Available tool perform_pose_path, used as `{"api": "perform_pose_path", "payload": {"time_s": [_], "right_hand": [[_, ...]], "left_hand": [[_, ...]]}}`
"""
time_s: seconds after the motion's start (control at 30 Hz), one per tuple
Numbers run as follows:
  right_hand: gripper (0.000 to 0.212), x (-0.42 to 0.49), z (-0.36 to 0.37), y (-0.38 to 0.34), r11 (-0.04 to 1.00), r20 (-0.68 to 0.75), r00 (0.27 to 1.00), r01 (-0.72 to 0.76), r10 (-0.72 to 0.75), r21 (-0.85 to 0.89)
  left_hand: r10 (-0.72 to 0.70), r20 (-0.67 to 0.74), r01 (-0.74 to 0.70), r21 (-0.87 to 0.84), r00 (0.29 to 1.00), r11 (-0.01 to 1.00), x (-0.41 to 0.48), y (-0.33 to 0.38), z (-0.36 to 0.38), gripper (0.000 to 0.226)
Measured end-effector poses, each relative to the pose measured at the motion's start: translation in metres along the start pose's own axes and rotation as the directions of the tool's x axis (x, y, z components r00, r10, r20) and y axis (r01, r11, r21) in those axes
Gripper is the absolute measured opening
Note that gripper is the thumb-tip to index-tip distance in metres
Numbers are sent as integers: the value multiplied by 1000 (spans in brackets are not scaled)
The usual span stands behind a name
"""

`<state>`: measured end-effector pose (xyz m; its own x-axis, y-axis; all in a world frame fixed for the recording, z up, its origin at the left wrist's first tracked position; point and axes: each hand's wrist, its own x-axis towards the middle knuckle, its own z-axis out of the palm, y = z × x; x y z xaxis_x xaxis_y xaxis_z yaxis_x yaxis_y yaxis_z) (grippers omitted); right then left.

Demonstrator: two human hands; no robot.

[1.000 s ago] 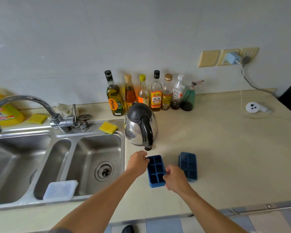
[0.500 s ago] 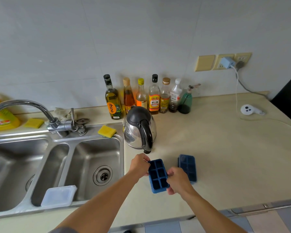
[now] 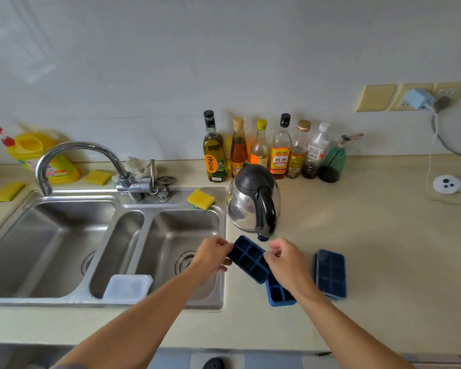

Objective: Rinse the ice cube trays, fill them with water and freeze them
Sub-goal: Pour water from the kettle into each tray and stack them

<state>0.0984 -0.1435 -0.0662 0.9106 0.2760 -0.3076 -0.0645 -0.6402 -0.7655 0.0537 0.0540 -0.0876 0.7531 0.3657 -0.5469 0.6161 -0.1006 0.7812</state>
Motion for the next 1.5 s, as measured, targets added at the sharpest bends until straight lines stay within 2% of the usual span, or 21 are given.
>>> {"api": "perform_pose_path", "payload": {"time_s": [0.17,0.3,0.43,0.63,0.83,1.03,1.17,1.33,1.4,1.47,1.5], "right_hand": [[27,13,70,-40,998,45,998,36,-39,58],[31,37,133,-62,977,-3,994,-108,110,184],[27,63,193,-66,915,54,971,-238,233,327],[32,106,256,-40,817,106,910,-408,401,408],[47,132,289,-13,765,121,875,-471,469,440],[35,145,306,9,757,151,847,-526,510,388],[44,142,307,11,781,204,863,-506,463,367],[42,126,289,-10,866,96,926,-375,364,330],[38,115,270,-25,878,70,950,-309,305,365],[32,103,245,-39,889,20,970,-228,240,396],[27,96,231,-47,890,-16,978,-181,207,419]], "left_hand": [[-81,75,80,13,994,997,17,-31,-82,14],[-141,97,132,90,985,987,49,-57,-139,15],[-215,132,193,163,968,967,92,-85,-173,18],[-284,236,200,327,929,924,151,-115,-183,20],[-338,260,219,396,905,892,187,-141,-168,33],[-401,224,260,473,888,842,206,-165,-153,31],[-389,211,252,479,896,841,207,-173,-147,33],[-334,131,214,544,933,811,198,-162,-153,26],[-295,92,210,508,951,835,191,-152,-156,20],[-266,53,222,410,962,885,184,-142,-158,5],[-263,45,231,347,964,909,181,-137,-159,9]]}}
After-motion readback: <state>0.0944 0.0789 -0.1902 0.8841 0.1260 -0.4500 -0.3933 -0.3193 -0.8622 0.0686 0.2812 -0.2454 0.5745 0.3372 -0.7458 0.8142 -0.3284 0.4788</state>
